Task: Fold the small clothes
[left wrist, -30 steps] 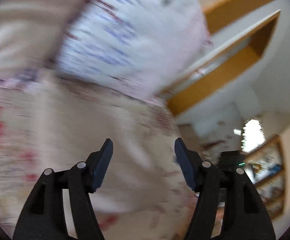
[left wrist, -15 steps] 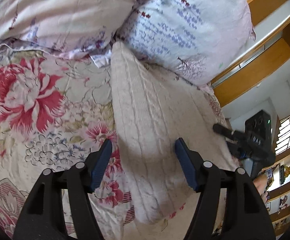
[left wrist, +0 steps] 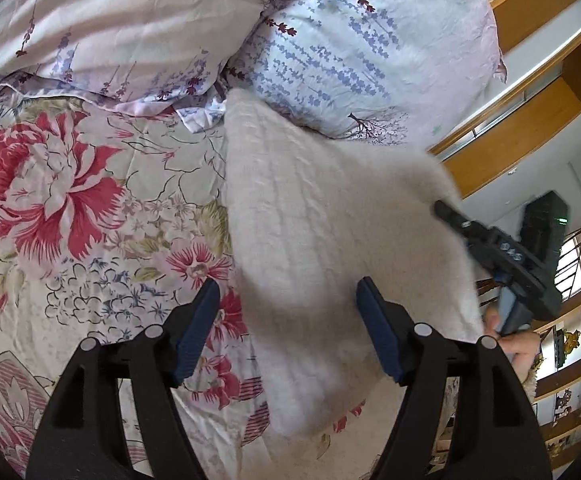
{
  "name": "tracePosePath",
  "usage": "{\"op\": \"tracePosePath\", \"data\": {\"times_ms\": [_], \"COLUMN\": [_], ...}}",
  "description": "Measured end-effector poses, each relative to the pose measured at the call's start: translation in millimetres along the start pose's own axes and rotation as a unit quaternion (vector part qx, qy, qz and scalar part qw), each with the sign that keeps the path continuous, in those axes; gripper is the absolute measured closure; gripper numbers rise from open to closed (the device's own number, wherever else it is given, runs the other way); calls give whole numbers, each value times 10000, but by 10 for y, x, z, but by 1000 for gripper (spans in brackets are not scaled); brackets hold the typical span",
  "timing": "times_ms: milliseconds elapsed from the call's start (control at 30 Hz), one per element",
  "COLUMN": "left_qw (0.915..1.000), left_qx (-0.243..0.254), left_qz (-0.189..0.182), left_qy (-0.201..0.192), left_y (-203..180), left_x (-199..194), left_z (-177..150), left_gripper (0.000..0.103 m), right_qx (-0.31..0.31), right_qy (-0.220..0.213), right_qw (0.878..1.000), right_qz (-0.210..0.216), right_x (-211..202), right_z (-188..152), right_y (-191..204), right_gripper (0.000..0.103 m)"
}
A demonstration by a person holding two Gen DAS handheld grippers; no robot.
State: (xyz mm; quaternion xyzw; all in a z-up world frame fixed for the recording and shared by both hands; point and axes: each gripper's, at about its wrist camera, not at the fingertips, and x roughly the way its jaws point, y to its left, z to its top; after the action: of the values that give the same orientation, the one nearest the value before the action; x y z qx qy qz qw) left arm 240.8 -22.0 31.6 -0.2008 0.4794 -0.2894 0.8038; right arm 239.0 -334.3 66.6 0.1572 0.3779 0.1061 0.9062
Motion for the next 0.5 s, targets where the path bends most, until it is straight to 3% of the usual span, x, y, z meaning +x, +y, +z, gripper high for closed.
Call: {"op": "tracePosePath", "data": {"times_ms": [100, 267, 400, 500], "left_qw": [10000, 9996, 9992, 9987], "left_qx": [42, 166, 228, 194], "left_qz": [-30, -101, -141, -221], "left_qy": [61, 207, 308, 416], "left_y": [-17, -109, -157, -158], "left_x": [21, 116, 169, 173], "left_z": [-8, -33, -70, -111], "left_gripper": [32, 32, 32, 32], "right_qx": [-387, -372, -184, 499], "right_qy": [-363, -438, -44, 424], "right_qw": [9975, 9958, 9941, 9881], "right_qz": [-463, -718, -1068, -1390], "right_x": [-219, -267, -20, 156], "right_z": [68, 98, 1, -103], "right_y": [37, -70, -295, -657], "right_gripper": [88, 88, 86, 85]}}
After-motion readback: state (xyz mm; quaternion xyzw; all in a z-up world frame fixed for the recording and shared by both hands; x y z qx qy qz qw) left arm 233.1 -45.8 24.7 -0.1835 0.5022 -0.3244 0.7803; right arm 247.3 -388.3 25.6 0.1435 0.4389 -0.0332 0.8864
